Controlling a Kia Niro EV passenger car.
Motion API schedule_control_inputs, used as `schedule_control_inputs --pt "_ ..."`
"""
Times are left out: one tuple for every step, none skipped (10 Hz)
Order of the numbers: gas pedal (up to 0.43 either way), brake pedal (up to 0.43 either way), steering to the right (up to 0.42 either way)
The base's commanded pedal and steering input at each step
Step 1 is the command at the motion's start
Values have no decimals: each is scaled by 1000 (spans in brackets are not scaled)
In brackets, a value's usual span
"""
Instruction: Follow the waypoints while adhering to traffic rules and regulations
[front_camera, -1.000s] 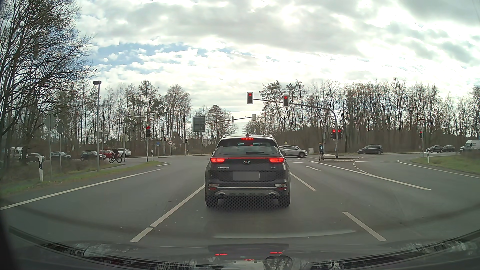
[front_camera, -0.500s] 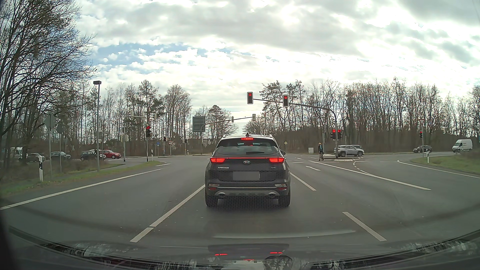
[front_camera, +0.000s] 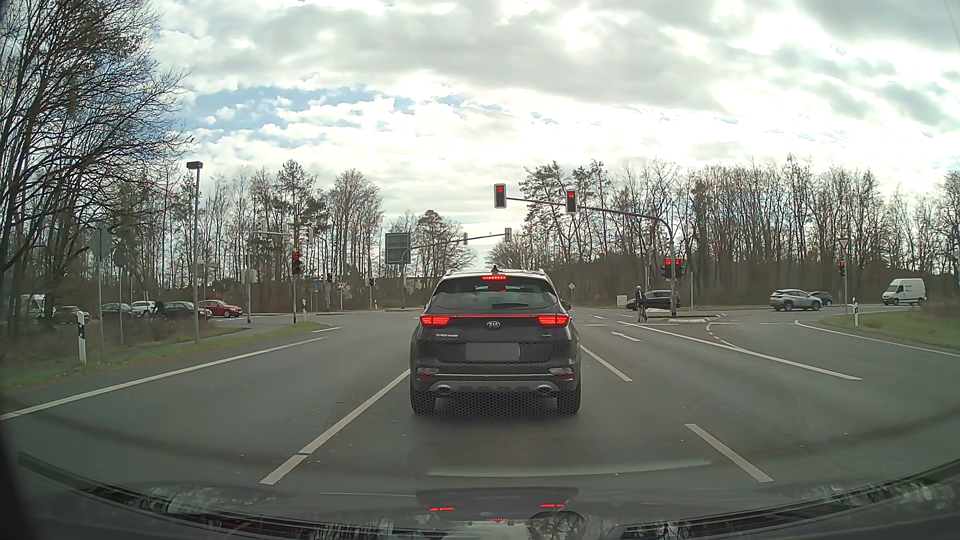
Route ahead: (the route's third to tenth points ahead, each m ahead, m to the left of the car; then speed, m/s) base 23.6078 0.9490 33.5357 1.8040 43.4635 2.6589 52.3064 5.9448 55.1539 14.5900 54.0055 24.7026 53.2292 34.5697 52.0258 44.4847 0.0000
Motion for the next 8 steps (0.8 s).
schedule_control_inputs --pt "0 293 -1" --pt "0 299 -1" --pt "0 299 -1" --pt "0 299 -1" --pt "0 299 -1" --pt "0 293 -1" --pt "0 299 -1" --pt "0 293 -1"
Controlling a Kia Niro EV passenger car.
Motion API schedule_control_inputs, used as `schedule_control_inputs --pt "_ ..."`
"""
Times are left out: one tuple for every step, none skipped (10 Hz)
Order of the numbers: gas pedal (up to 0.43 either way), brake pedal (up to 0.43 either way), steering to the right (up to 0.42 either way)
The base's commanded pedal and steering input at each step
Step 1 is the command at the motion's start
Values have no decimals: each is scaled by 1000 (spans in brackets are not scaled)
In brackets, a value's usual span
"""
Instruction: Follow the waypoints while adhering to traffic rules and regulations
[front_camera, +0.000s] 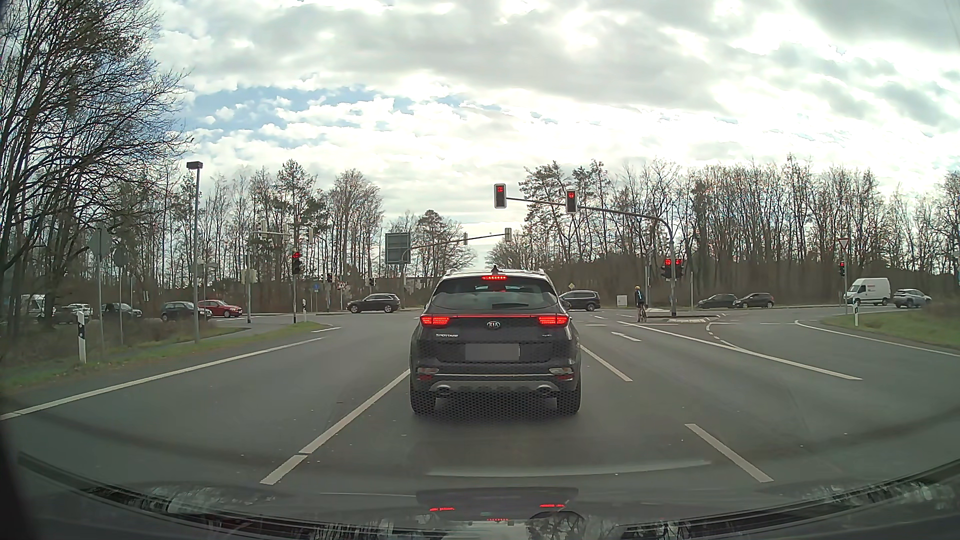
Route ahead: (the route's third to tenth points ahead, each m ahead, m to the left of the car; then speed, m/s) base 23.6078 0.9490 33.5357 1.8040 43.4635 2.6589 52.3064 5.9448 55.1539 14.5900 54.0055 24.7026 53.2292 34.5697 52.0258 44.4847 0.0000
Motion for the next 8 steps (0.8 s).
schedule_control_inputs --pt "0 293 -1" --pt "0 293 -1" --pt "0 299 -1" --pt "0 299 -1" --pt "0 299 -1" --pt "0 299 -2" --pt "0 299 -1" --pt "0 299 -2"
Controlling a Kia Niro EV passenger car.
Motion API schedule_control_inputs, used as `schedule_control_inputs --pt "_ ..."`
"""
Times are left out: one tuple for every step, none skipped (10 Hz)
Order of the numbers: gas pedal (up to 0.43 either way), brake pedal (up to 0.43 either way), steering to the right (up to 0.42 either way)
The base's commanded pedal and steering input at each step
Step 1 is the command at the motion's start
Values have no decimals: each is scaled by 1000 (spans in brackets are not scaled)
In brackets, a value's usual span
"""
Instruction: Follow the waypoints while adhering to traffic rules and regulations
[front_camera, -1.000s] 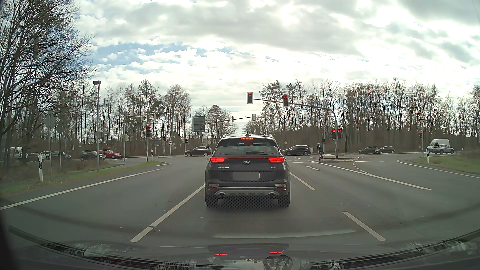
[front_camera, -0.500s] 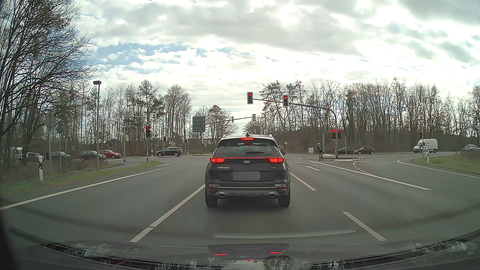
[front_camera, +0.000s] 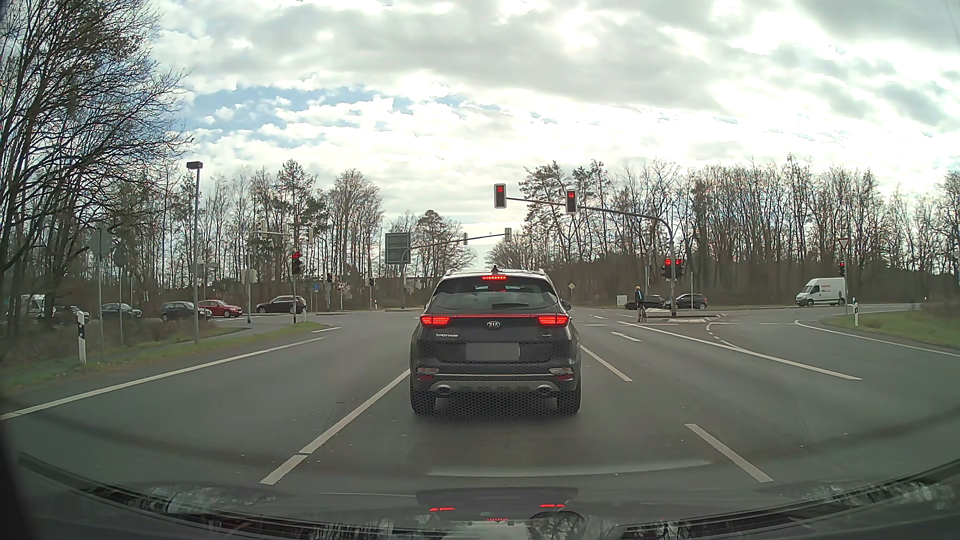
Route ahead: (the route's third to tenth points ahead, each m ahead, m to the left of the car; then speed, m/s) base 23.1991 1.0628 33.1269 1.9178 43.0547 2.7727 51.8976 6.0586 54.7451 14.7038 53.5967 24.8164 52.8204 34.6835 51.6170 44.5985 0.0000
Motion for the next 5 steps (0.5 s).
schedule_control_inputs --pt "0 293 -2" --pt "0 299 -1" --pt "0 299 -1" --pt "0 293 -1" --pt "0 293 -1"
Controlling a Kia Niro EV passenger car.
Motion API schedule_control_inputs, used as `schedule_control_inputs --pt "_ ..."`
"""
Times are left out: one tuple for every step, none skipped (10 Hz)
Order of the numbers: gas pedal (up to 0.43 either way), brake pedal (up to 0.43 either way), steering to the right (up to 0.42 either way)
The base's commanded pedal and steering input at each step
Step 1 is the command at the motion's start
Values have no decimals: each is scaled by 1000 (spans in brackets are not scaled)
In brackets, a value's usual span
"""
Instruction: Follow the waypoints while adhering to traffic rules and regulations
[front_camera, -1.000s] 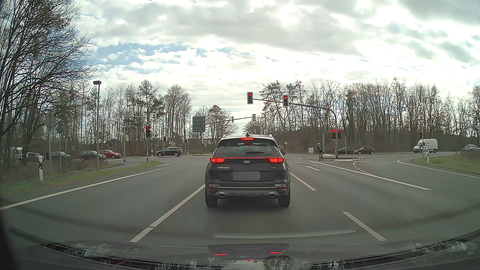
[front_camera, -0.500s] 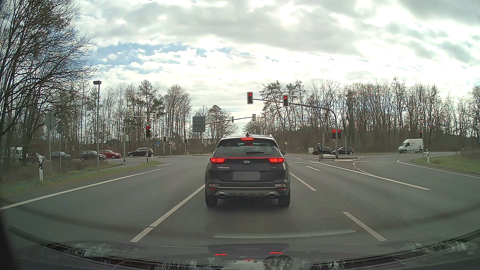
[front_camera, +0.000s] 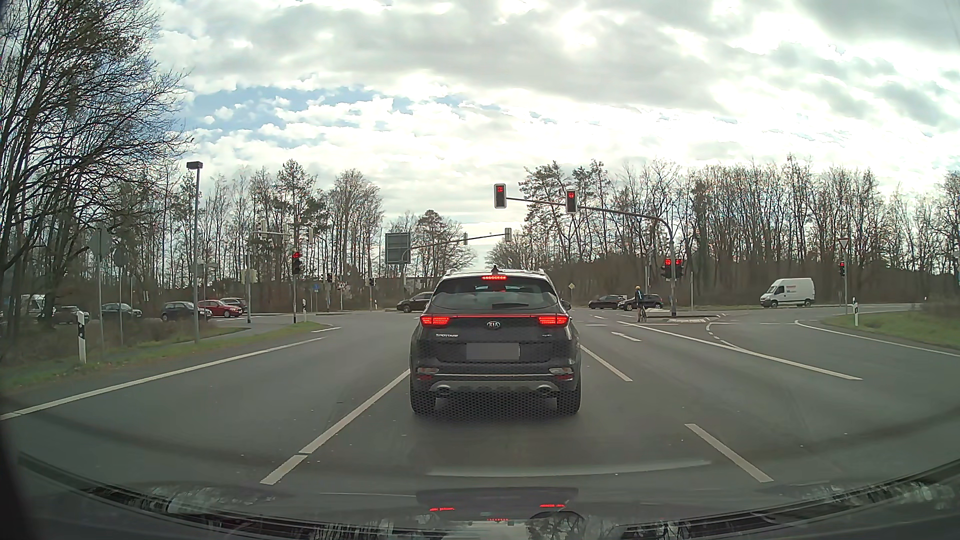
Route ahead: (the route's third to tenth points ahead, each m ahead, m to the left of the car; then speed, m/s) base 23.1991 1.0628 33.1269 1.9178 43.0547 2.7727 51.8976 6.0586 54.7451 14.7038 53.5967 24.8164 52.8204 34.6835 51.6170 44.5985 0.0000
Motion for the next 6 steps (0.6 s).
schedule_control_inputs --pt "0 293 -1" --pt "0 299 -1" --pt "0 293 -1" --pt "0 293 -2" --pt "0 293 -1" --pt "0 293 -2"
